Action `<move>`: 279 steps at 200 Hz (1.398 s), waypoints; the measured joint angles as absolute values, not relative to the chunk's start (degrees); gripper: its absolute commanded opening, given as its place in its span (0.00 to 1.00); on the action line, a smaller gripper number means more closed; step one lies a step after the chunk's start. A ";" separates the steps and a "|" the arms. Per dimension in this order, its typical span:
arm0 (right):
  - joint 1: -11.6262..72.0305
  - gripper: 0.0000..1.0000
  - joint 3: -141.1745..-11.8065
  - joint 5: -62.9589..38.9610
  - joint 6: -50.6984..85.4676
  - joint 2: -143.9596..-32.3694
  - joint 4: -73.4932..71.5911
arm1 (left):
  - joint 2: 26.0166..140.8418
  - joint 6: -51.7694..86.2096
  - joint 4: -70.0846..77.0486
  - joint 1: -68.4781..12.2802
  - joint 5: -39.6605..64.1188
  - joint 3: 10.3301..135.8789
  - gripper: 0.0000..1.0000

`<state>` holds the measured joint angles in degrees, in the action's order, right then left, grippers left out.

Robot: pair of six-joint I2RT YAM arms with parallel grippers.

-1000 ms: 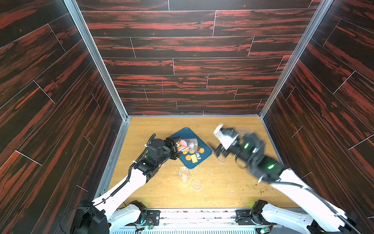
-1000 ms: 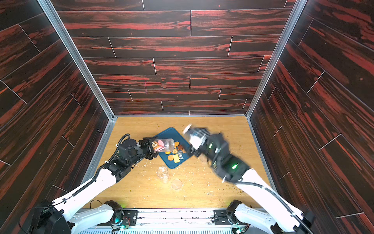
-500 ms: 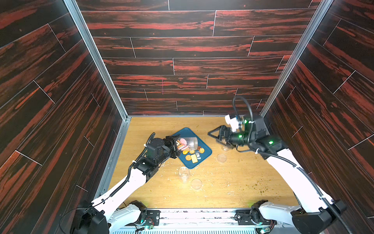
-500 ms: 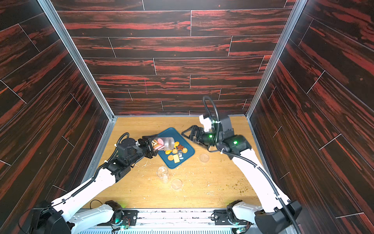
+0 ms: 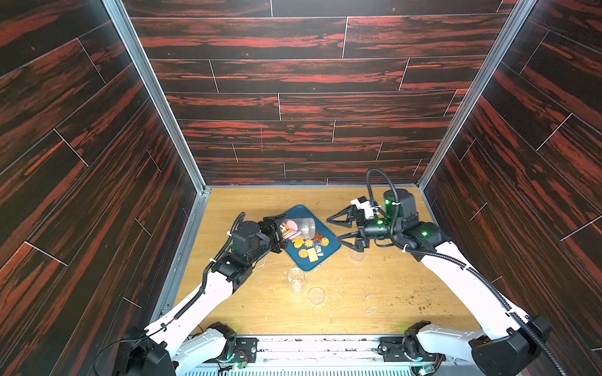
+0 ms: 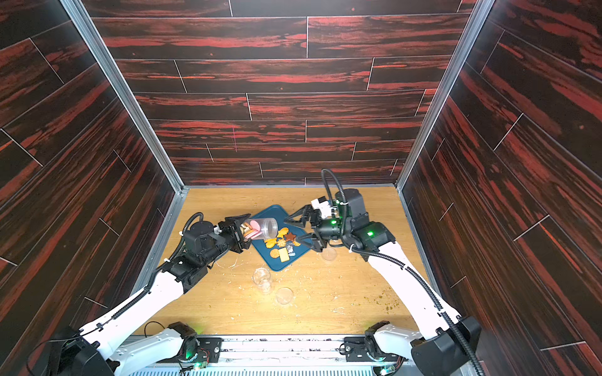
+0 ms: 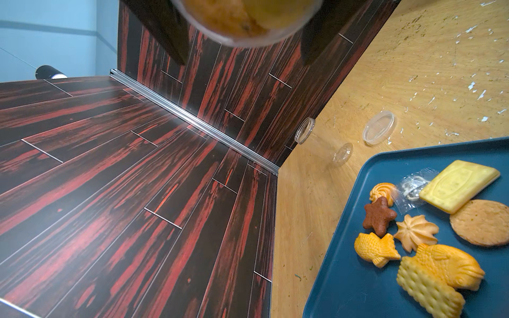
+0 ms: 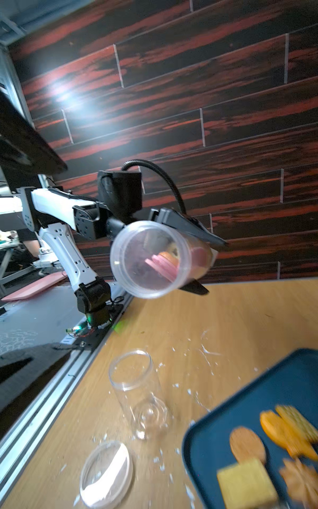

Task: Pour the cookies out of the jar
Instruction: Unscrew the lid from the jar.

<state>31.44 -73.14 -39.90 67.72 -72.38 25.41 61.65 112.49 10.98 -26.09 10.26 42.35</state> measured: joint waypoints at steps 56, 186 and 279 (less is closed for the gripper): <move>34.06 0.97 -75.90 -39.86 68.34 -76.66 25.10 | 60.60 112.75 11.66 -24.45 11.25 40.93 0.60; 38.81 0.91 -79.42 -39.88 70.74 -84.82 18.76 | 60.27 113.47 12.23 -21.69 14.41 40.21 0.60; 40.12 0.86 -81.12 -40.36 70.98 -87.11 17.89 | 59.05 113.54 11.99 -21.69 14.37 40.16 0.60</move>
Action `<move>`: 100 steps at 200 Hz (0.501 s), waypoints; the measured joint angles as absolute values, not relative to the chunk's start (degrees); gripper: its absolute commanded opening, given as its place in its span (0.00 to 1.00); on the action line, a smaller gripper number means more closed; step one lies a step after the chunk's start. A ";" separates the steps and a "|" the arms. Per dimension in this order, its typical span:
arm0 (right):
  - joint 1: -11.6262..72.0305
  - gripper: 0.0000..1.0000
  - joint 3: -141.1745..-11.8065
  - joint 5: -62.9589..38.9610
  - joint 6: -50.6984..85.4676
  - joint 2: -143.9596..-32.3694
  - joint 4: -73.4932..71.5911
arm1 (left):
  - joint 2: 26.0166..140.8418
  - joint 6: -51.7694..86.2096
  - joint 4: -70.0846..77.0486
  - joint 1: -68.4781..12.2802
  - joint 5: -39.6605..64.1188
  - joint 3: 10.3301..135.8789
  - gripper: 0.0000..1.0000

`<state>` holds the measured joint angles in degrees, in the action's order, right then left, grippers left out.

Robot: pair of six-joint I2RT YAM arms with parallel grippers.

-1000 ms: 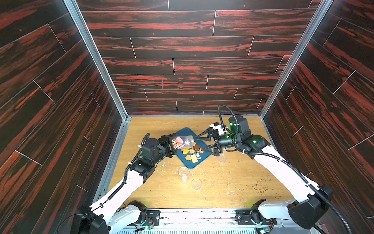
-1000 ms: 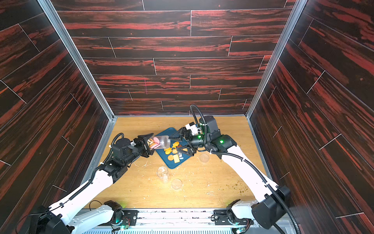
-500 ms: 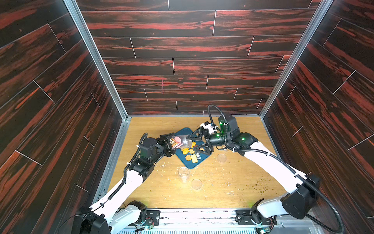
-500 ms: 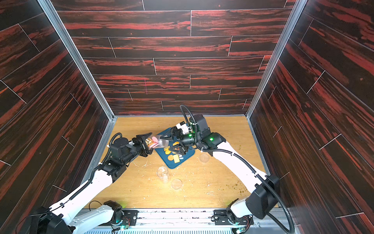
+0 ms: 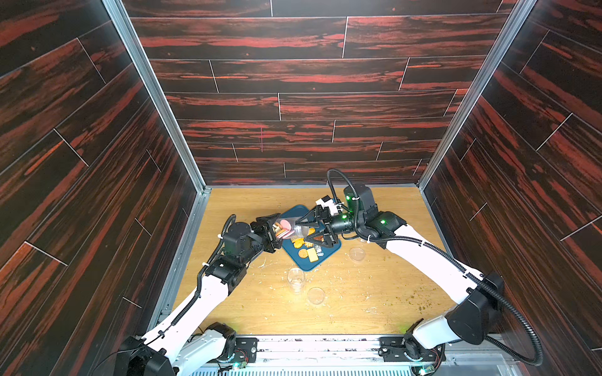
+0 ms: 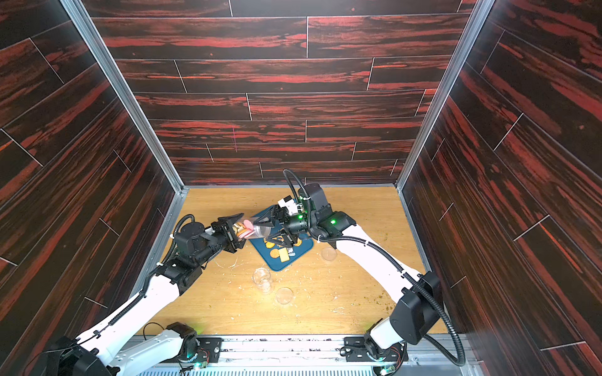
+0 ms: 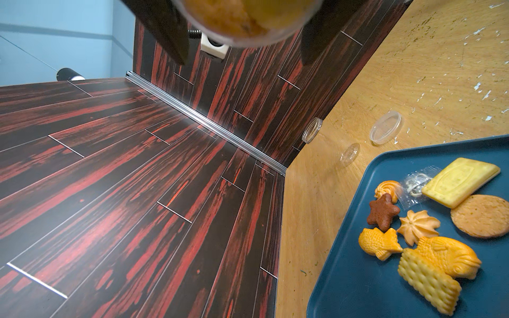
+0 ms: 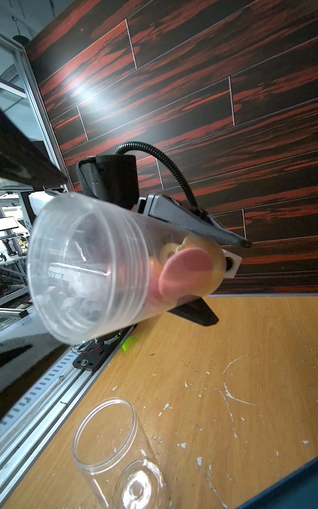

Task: Pour the cookies out of the jar
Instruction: Unscrew the lid from the jar.

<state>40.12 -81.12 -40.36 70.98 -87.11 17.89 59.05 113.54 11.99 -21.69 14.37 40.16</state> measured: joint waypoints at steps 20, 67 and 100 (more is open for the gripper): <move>40.18 0.82 -81.17 -40.36 70.94 -87.11 17.93 | 59.05 113.54 11.99 -21.69 14.37 40.16 0.60; 40.56 0.73 -81.14 -40.36 71.05 -87.11 17.96 | 59.05 113.60 12.01 -21.63 14.37 40.16 0.60; 40.58 0.70 -81.14 -40.34 71.05 -87.11 17.98 | 58.94 113.60 11.99 -21.58 14.35 40.16 0.60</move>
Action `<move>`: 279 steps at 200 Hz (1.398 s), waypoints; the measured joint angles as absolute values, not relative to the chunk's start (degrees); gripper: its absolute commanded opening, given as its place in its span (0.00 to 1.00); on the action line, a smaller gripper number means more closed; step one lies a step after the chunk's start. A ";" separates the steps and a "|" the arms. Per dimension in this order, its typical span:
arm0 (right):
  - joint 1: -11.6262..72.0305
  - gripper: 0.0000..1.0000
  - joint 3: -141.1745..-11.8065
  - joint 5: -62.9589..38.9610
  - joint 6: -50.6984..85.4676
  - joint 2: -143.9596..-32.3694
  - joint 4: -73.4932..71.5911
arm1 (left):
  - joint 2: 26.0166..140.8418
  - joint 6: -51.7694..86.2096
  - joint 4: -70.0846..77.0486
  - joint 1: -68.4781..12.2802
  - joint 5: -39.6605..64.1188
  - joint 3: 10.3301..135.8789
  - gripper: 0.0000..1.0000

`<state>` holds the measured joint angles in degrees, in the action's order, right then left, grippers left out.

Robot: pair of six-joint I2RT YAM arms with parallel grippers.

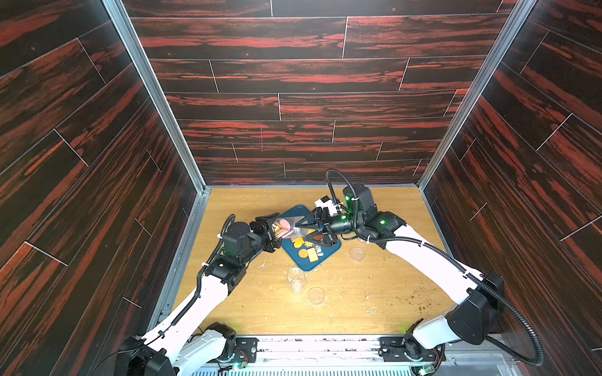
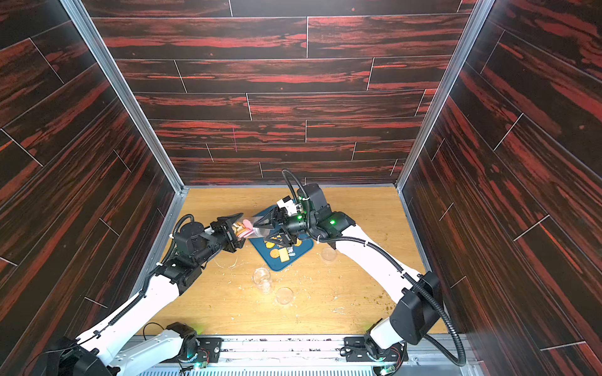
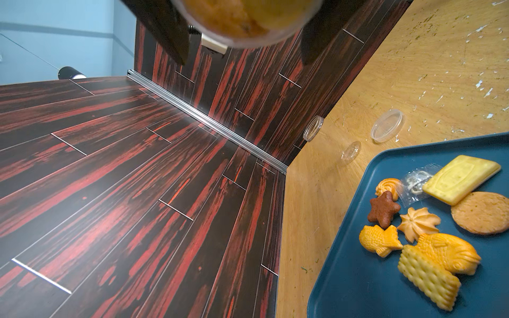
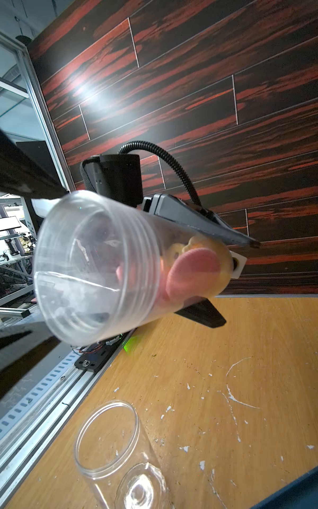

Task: Pour the cookies out of the jar
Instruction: Unscrew the lid from the jar.

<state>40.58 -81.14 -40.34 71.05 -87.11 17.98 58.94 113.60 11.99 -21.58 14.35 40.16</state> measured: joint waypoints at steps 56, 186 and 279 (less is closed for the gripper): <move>40.62 0.86 -81.14 -40.27 71.07 -87.11 17.67 | 57.95 113.34 11.00 -21.54 14.35 40.16 0.60; 40.66 0.82 -81.38 -40.07 70.87 -88.58 18.11 | 56.82 110.13 6.92 -21.47 14.39 40.29 0.60; 40.66 0.77 -81.38 -40.23 70.89 -88.79 18.13 | 56.18 108.12 4.23 -21.43 14.59 41.87 0.60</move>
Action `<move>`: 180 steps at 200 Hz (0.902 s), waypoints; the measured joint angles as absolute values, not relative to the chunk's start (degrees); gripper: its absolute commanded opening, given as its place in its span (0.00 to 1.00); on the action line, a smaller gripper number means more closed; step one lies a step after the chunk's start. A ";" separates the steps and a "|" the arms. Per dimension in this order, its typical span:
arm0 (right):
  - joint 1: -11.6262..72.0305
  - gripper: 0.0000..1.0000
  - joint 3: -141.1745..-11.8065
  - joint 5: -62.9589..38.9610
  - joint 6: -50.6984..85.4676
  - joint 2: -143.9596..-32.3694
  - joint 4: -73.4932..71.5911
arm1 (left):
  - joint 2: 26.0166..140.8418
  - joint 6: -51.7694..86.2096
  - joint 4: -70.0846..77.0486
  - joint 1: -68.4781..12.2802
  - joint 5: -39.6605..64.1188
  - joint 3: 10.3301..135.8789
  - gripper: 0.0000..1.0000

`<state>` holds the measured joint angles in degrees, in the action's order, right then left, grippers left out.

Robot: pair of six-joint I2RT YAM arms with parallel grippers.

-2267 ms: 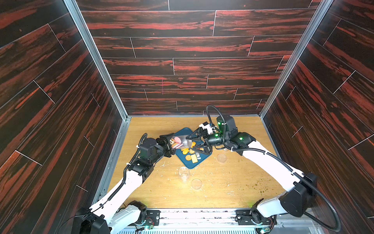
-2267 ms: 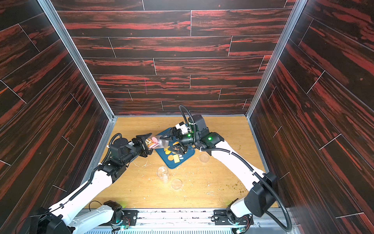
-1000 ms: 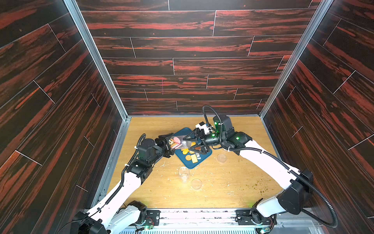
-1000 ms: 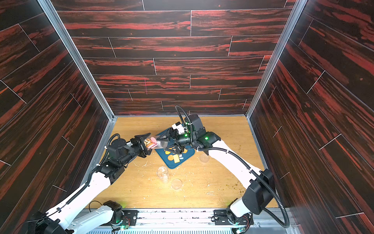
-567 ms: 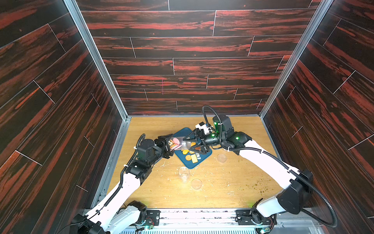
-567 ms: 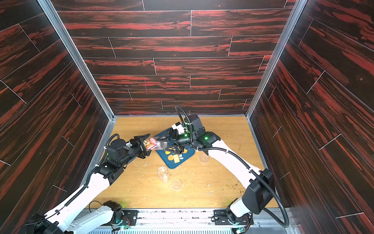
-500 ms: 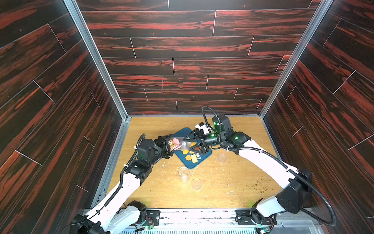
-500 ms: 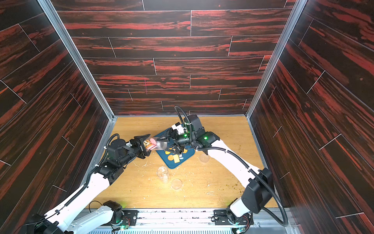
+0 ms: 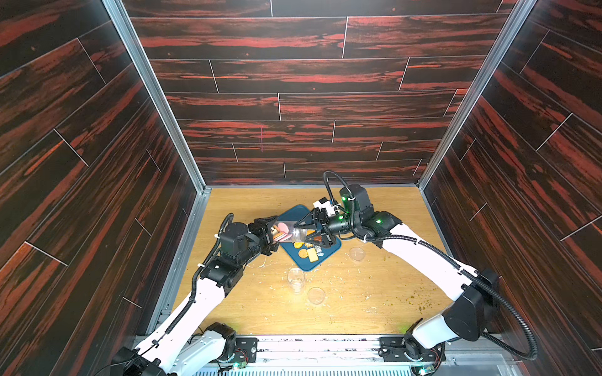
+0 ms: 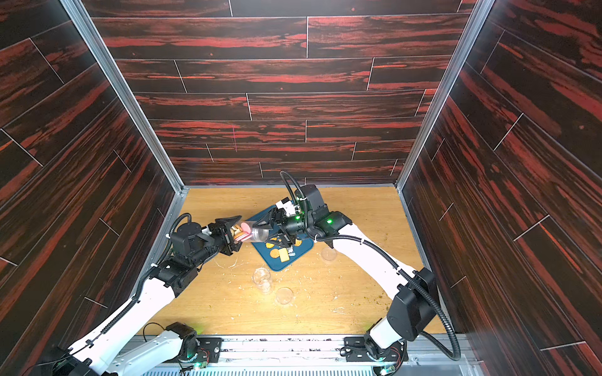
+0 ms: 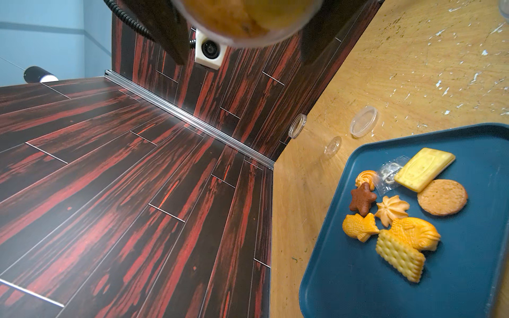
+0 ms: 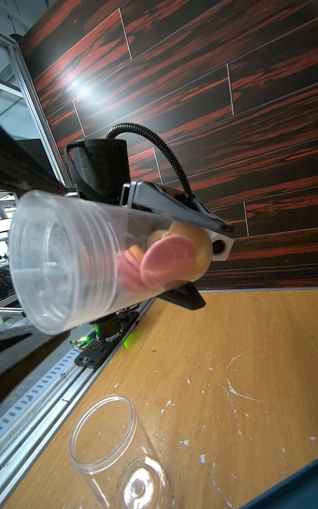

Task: Pour the cookies out of the jar
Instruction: Unscrew the lid from the jar.

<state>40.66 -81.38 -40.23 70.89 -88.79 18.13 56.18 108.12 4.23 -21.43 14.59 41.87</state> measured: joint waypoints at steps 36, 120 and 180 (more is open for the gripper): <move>40.66 0.77 -81.36 -40.29 70.89 -88.79 17.89 | 56.18 107.18 3.73 -21.43 14.98 42.61 0.60; 40.66 0.60 -80.44 -40.75 71.09 -88.77 16.45 | 55.77 106.21 1.28 -21.43 15.03 43.51 0.60; 40.69 0.57 -80.25 -40.10 66.72 -88.62 16.71 | 55.00 106.54 0.73 -21.45 13.96 43.35 0.60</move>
<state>40.69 -80.25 -40.10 66.72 -88.62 16.71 55.00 106.54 0.73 -21.45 13.96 43.35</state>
